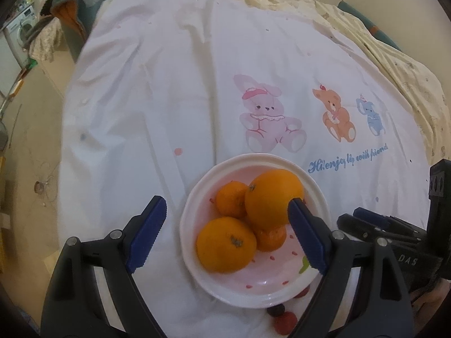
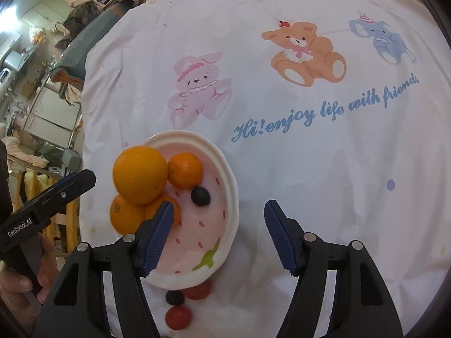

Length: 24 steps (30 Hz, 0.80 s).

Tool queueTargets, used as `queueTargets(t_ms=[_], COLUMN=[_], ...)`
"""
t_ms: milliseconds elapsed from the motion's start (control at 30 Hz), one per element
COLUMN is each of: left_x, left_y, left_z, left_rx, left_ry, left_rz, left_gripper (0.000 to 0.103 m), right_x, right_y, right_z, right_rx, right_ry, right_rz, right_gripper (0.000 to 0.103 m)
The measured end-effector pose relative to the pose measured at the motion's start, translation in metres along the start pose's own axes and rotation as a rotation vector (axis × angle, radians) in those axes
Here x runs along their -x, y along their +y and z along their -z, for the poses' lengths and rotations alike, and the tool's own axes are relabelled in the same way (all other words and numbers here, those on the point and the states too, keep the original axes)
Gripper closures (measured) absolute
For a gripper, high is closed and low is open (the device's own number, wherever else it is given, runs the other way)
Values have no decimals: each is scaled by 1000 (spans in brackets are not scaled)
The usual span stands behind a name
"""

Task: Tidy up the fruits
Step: 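Lower the orange and plum onto the plate and open both tools, then withdraw both tools from the plate toward the tomatoes and plum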

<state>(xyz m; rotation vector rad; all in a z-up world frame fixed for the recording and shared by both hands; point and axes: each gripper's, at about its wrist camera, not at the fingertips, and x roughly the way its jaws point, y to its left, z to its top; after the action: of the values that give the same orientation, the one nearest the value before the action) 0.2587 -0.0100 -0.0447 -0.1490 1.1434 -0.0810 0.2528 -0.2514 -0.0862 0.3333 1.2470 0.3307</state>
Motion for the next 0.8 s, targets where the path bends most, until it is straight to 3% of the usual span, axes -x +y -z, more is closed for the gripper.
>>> queueTargets(t_ms=[300,533,800], left_x=[48,69,80], left_y=[9,23,20], left_z=[27,58,96], left_rx=[-17,62,90], left_ry=[-81,-71,-58], left_rz=[-50,-38,-50], left_gripper=[17,17,17], right_x=[39,67,82], right_y=[0,4,4], right_z=[25,53,86], right_rx=[-13,-18,-22], right_ry=[-50,-101,-124], right_rz=[-26,-58,-25], right_gripper=[33,33,33])
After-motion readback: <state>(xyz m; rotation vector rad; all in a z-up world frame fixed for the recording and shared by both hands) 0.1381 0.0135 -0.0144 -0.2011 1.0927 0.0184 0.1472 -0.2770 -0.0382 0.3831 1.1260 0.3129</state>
